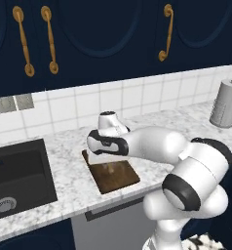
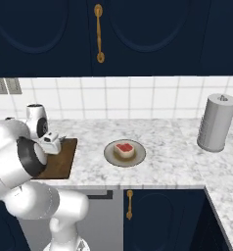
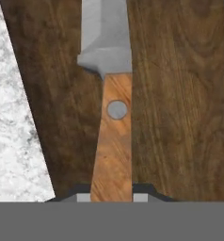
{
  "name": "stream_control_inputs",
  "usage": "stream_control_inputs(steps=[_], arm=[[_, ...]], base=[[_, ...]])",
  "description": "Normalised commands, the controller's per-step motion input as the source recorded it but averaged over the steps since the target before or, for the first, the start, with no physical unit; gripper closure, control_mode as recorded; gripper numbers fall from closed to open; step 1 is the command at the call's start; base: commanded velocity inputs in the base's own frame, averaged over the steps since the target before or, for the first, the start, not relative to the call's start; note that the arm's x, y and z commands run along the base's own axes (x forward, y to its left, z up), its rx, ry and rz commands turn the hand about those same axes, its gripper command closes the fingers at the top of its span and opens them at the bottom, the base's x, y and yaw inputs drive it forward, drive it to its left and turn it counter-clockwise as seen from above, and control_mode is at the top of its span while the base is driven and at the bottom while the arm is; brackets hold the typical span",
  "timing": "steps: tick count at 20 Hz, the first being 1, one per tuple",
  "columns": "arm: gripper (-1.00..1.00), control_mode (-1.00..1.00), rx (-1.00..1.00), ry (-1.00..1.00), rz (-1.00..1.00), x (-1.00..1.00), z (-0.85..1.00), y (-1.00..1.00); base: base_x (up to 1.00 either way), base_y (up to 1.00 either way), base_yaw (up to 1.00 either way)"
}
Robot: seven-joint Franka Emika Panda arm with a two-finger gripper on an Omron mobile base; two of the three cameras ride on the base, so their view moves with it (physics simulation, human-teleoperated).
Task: Pick up the knife from the drawer and place it on the cutting board. Then place the meat from the plate to the cutting board.
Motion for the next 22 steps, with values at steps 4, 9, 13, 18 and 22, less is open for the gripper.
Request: stream_control_inputs(steps=[4, 9, 13, 18, 22], arm=[[1.00, -1.00, 0.07, 0.15, 0.02, 0.00, -0.46, 0.14], [1.00, -1.00, 0.01, -0.02, 0.00, 0.00, -0.44, 0.03], [1.00, -1.00, 0.00, -0.07, -0.04, 0.00, -0.07, 0.01], [-1.00, -1.00, 0.00, -0.04, 0.00, -0.03, 0.00, 0.00], [-1.00, -1.00, 0.00, -0.12, 0.00, -0.42, 0.54, -0.21]], base=[[0.00, 0.00, 0.00], [0.00, 0.00, 0.00], [0.00, 0.00, 0.00], [0.00, 0.00, 0.00], [0.00, 0.00, 0.00]])
